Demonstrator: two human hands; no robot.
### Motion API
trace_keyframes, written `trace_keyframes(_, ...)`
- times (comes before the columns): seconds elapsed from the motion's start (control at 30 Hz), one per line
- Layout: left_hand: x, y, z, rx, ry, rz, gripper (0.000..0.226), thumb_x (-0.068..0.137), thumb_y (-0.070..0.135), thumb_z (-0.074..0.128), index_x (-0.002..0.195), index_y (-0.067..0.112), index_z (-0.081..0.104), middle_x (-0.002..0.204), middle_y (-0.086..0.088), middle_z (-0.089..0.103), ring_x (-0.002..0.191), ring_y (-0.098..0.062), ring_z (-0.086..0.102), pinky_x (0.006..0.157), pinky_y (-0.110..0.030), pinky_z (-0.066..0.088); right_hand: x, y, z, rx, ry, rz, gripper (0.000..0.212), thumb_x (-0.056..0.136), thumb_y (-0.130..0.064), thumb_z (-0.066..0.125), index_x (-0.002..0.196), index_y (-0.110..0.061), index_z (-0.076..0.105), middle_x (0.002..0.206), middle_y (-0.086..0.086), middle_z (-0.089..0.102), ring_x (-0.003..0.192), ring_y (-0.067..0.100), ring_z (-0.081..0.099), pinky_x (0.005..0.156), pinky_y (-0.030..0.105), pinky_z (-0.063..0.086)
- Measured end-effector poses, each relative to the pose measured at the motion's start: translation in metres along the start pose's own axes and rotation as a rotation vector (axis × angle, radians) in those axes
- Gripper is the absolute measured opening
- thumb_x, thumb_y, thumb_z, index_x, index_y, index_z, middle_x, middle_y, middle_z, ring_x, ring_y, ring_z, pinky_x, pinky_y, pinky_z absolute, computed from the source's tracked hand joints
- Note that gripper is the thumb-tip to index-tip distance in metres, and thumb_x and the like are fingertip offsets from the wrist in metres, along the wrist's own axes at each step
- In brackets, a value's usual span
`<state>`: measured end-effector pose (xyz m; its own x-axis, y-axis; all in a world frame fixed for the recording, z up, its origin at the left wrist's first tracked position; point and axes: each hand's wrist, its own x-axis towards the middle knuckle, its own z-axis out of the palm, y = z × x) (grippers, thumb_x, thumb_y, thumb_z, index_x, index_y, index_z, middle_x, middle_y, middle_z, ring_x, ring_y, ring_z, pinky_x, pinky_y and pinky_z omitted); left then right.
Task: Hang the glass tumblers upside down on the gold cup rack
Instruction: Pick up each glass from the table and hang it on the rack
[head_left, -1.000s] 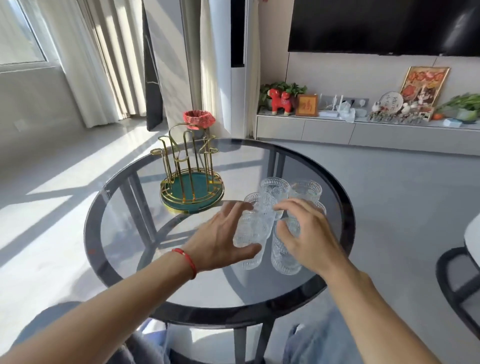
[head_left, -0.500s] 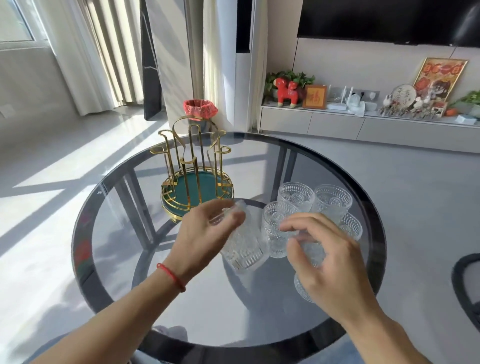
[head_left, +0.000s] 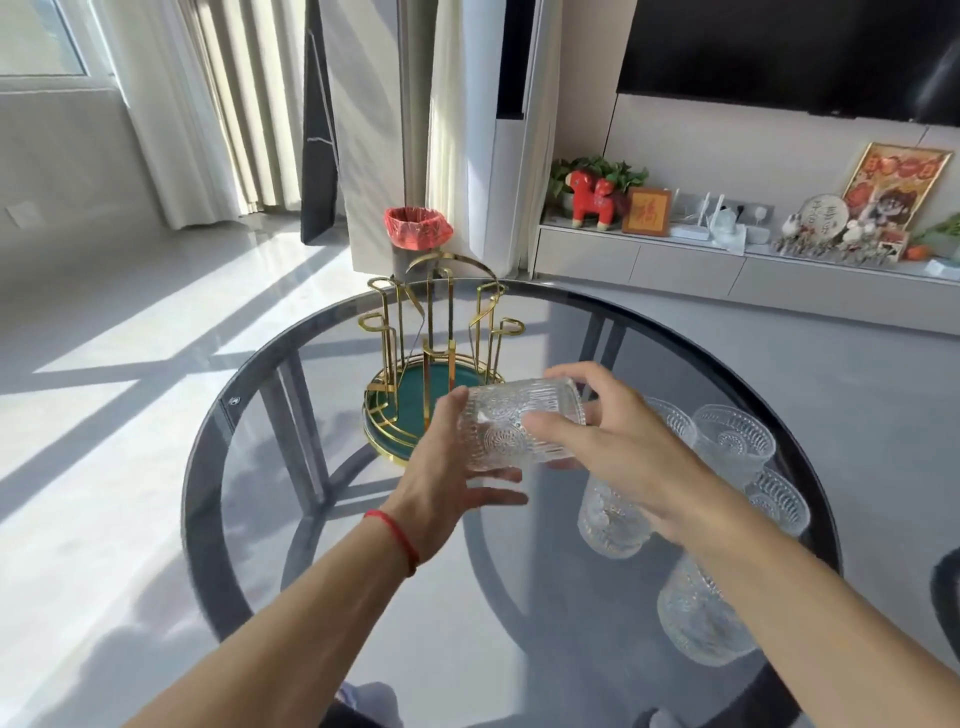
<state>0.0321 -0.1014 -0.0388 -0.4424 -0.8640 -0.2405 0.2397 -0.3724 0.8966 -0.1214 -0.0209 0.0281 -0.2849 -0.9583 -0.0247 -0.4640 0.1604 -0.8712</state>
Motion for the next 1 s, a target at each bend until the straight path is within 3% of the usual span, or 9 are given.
trace_keyframes(0.07, 0.005, -0.004, -0.015, 0.53, 0.096, 0.244, 0.068, 0.097, 0.062, 0.027, 0.104, 0.009, 0.069, 0.097, -0.018, 0.07, 0.085, -0.029, 0.063, 0.069, -0.046, 0.057, 0.005, -0.002, -0.013, 0.032, 0.037, 0.031, 0.052, 0.068, -0.056, 0.08, 0.116, -0.051, 0.06, 0.13, 0.003, 0.064, 0.08, 0.016, 0.079, 0.091, 0.05, 0.06)
trace_keyframes(0.13, 0.011, -0.009, -0.031, 1.045, 0.184, 0.482, 0.061, 0.094, 0.057, 0.034, 0.09, 0.005, 0.066, 0.089, -0.014, 0.062, 0.089, -0.028, 0.053, 0.077, -0.046, 0.049, 0.011, -0.005, -0.029, 0.019, 0.137, 0.037, 0.052, 0.059, -0.061, 0.079, 0.108, -0.054, 0.061, 0.117, -0.001, 0.069, 0.069, 0.019, 0.079, 0.078, 0.045, 0.062)
trace_keyframes(0.2, 0.018, -0.015, -0.043, 1.404, 0.275, 0.501, 0.041, 0.094, 0.051, 0.051, 0.106, 0.015, 0.065, 0.103, -0.007, 0.054, 0.101, -0.025, 0.046, 0.086, -0.042, 0.047, 0.022, -0.01, -0.045, -0.001, 0.253, 0.033, 0.051, 0.06, -0.064, 0.076, 0.106, -0.056, 0.057, 0.11, -0.004, 0.068, 0.069, 0.019, 0.077, 0.071, 0.044, 0.061)
trace_keyframes(0.27, 0.023, -0.024, -0.049, 1.58, 0.3, 0.458, 0.044, 0.091, 0.056, 0.054, 0.119, 0.023, 0.058, 0.114, -0.004, 0.046, 0.108, -0.025, 0.041, 0.092, -0.043, 0.046, 0.042, -0.015, -0.059, -0.011, 0.344, 0.029, 0.062, 0.064, -0.065, 0.074, 0.119, -0.049, 0.052, 0.112, -0.011, 0.061, 0.078, 0.019, 0.075, 0.082, 0.053, 0.062)
trace_keyframes(0.33, 0.024, -0.031, -0.05, 1.642, 0.33, 0.472, 0.049, 0.089, 0.061, 0.051, 0.122, 0.026, 0.053, 0.121, -0.007, 0.044, 0.116, -0.028, 0.039, 0.096, -0.046, 0.045, 0.072, -0.027, -0.068, 0.0, 0.414, -0.009, 0.067, 0.068, -0.06, 0.074, 0.126, -0.042, 0.047, 0.11, -0.021, 0.052, 0.083, 0.018, 0.073, 0.09, 0.054, 0.06)
trace_keyframes(0.43, 0.028, -0.038, -0.051, 1.671, 0.384, 0.472, 0.049, 0.089, 0.06, 0.048, 0.125, 0.027, 0.049, 0.138, -0.015, 0.041, 0.132, -0.036, 0.034, 0.105, -0.053, 0.04, 0.123, -0.056, -0.066, 0.066, 0.417, -0.103, 0.062, 0.075, -0.047, 0.077, 0.129, -0.033, 0.051, 0.12, -0.01, 0.057, 0.101, 0.018, 0.069, 0.083, 0.044, 0.064)
trace_keyframes(0.73, 0.034, -0.06, -0.051, 1.619, 0.421, 0.392, 0.061, 0.087, 0.057, 0.05, 0.139, 0.028, 0.042, 0.165, -0.034, 0.008, 0.152, -0.055, -0.003, 0.119, -0.069, 0.019, 0.224, -0.115, -0.004, -0.223, 0.124, -0.195, 0.074, 0.074, -0.039, 0.086, 0.141, -0.03, 0.058, 0.151, -0.002, 0.051, 0.128, 0.027, 0.055, 0.101, 0.049, 0.054)
trace_keyframes(0.9, 0.034, -0.066, -0.054, 1.589, 0.414, 0.333, 0.067, 0.087, 0.059, 0.036, 0.147, 0.03, 0.031, 0.163, -0.035, -0.016, 0.151, -0.054, -0.016, 0.123, -0.065, 0.01, 0.254, -0.117, 0.012, -0.361, -0.103, -0.097, 0.085, 0.067, -0.029, 0.091, 0.142, -0.03, 0.052, 0.142, 0.001, 0.046, 0.12, 0.027, 0.053, 0.088, 0.042, 0.058)
trace_keyframes(1.0, 0.033, -0.065, -0.051, 1.598, 0.391, 0.292, 0.069, 0.09, 0.06, 0.031, 0.152, 0.03, 0.023, 0.16, -0.036, -0.025, 0.15, -0.055, -0.017, 0.124, -0.064, 0.005, 0.263, -0.115, 0.019, -0.383, -0.276, -0.02, 0.069, 0.069, -0.019, 0.093, 0.131, -0.023, 0.062, 0.135, 0.005, 0.057, 0.119, 0.026, 0.055, 0.079, 0.034, 0.056)
